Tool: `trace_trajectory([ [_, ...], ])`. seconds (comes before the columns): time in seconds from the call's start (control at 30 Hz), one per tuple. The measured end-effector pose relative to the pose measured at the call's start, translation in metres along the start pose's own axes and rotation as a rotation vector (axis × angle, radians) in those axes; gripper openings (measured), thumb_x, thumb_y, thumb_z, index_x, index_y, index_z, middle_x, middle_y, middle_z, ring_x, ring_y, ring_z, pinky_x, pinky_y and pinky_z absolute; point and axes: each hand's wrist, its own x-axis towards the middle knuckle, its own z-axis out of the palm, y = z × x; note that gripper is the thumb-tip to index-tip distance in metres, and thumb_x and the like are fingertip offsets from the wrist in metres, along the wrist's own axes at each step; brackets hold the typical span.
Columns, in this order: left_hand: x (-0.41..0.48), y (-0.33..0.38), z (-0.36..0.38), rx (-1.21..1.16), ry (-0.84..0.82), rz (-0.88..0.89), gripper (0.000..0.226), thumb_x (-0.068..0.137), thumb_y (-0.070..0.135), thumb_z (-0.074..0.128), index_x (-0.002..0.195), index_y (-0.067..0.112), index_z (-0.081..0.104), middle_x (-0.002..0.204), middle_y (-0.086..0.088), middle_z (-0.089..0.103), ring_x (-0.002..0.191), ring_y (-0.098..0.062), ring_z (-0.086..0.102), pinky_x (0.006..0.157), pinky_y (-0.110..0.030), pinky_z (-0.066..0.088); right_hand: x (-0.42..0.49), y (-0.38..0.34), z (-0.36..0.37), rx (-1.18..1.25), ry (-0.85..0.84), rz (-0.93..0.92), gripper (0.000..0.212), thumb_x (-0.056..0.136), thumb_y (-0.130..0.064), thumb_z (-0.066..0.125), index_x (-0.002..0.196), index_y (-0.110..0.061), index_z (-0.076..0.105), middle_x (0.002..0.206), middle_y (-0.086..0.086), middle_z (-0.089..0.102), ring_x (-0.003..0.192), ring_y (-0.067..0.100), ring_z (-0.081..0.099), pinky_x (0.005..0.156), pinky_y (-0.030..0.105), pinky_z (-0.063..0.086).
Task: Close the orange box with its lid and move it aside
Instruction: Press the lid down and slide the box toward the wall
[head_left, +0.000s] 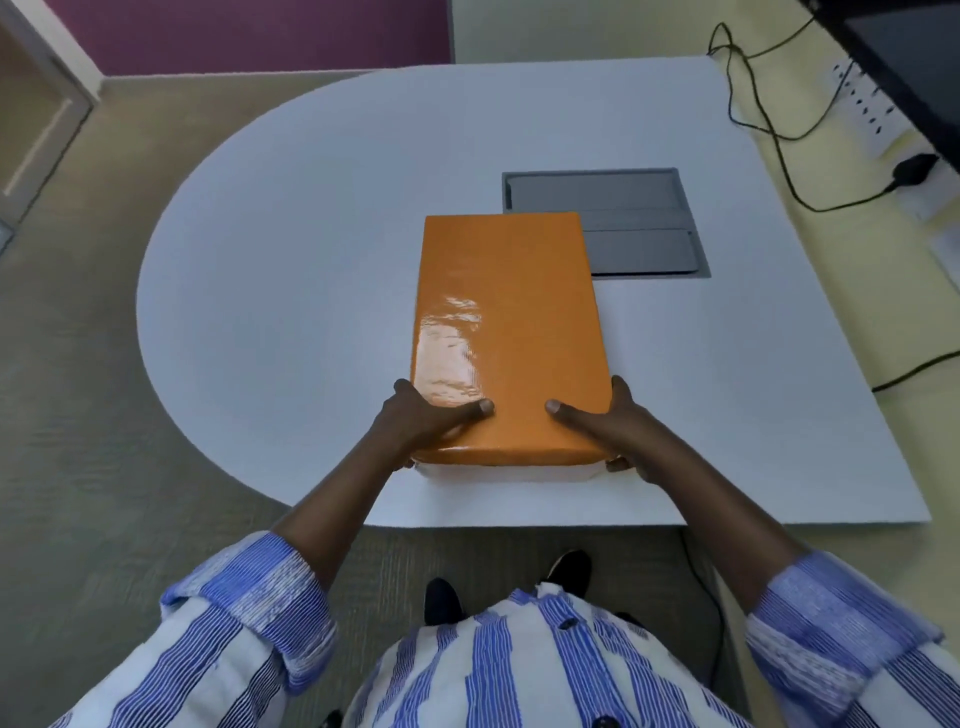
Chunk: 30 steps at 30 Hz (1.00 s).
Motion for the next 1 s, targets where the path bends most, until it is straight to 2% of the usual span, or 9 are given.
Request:
trace_trajectory([
  [0.13,-0.01,-0.011,0.002,0.098,-0.046,0.08,0.127,0.058,0.061,0.09,0.15,0.01,0.019,0.149,-0.016,0.045,0.114,-0.033,0.058,0.079,-0.048,0.063,-0.009,0.004,0.007,-0.042,-0.002,-0.04,0.133,0.063,-0.05,0.089,0.156,-0.03,-0.003,0.152,0.006,0.037,0.123,0.03,0.047,0.079,0.043,0.054],
  [0.2,-0.01,-0.015,0.004,0.111,-0.038,0.113,0.124,0.06,0.057,0.091,0.149,0.008,0.021,0.148,-0.016,0.047,0.117,-0.033,0.058,0.081,-0.045,0.062,-0.011,0.006,0.011,-0.066,0.006,-0.054,0.137,0.063,-0.044,0.092,0.157,-0.025,-0.006,0.155,0.007,0.033,0.132,0.032,0.043,0.093,0.052,0.051],
  [0.3,-0.006,-0.019,0.005,0.089,-0.044,0.152,0.122,0.061,0.055,0.092,0.148,0.008,0.02,0.148,-0.015,0.046,0.127,-0.036,0.055,0.091,-0.046,0.059,-0.01,0.01,0.016,-0.099,0.029,-0.074,0.139,0.061,-0.045,0.092,0.157,-0.021,-0.006,0.157,0.01,0.032,0.137,0.034,0.04,0.107,0.056,0.043],
  [0.47,-0.003,-0.03,0.011,0.067,-0.031,0.238,0.125,0.059,0.055,0.092,0.149,0.01,0.018,0.152,-0.012,0.043,0.136,-0.034,0.048,0.101,-0.048,0.054,-0.008,0.018,0.022,-0.136,0.014,-0.093,0.141,0.061,-0.05,0.091,0.156,-0.024,-0.01,0.156,0.007,0.029,0.137,0.032,0.039,0.11,0.054,0.041],
  [0.6,0.001,-0.031,0.011,0.077,-0.034,0.235,0.127,0.057,0.057,0.092,0.149,0.01,0.018,0.152,-0.012,0.044,0.137,-0.034,0.048,0.101,-0.049,0.054,-0.002,0.023,0.021,-0.156,-0.004,-0.113,0.143,0.06,-0.054,0.09,0.156,-0.025,-0.012,0.157,0.005,0.026,0.136,0.03,0.04,0.109,0.052,0.042],
  [0.73,0.005,-0.029,0.007,0.171,-0.047,0.19,0.135,0.054,0.065,0.09,0.152,0.01,0.016,0.153,-0.014,0.04,0.139,-0.036,0.045,0.106,-0.053,0.05,0.002,0.025,0.017,-0.192,-0.017,-0.107,0.145,0.059,-0.069,0.082,0.156,-0.026,-0.016,0.161,0.005,0.025,0.139,0.03,0.041,0.108,0.047,0.044],
  [0.8,0.009,-0.022,0.004,0.196,-0.018,0.14,0.138,0.055,0.068,0.087,0.155,0.01,0.011,0.156,-0.018,0.035,0.141,-0.04,0.042,0.108,-0.056,0.047,0.009,0.02,0.013,-0.218,0.013,-0.131,0.141,0.061,-0.077,0.074,0.156,-0.029,-0.018,0.164,0.008,0.02,0.143,0.032,0.037,0.111,0.052,0.04],
  [0.93,0.023,0.007,-0.004,0.13,0.126,0.214,0.133,0.063,0.072,0.08,0.158,0.014,0.007,0.158,-0.019,0.031,0.143,-0.042,0.039,0.109,-0.06,0.045,0.033,-0.007,0.002,-0.502,0.167,-0.283,0.124,0.074,-0.082,0.056,0.155,-0.029,-0.021,0.169,0.01,-0.003,0.153,0.036,0.012,0.118,0.06,0.024],
  [1.0,0.035,0.024,-0.008,0.207,0.229,0.301,0.128,0.068,0.078,0.071,0.159,0.013,0.008,0.163,-0.018,0.027,0.148,-0.04,0.033,0.112,-0.06,0.041,0.051,-0.024,-0.005,-0.607,0.208,-0.375,0.116,0.08,-0.08,0.05,0.157,-0.026,-0.017,0.168,0.01,-0.009,0.154,0.037,0.004,0.119,0.059,0.017],
])
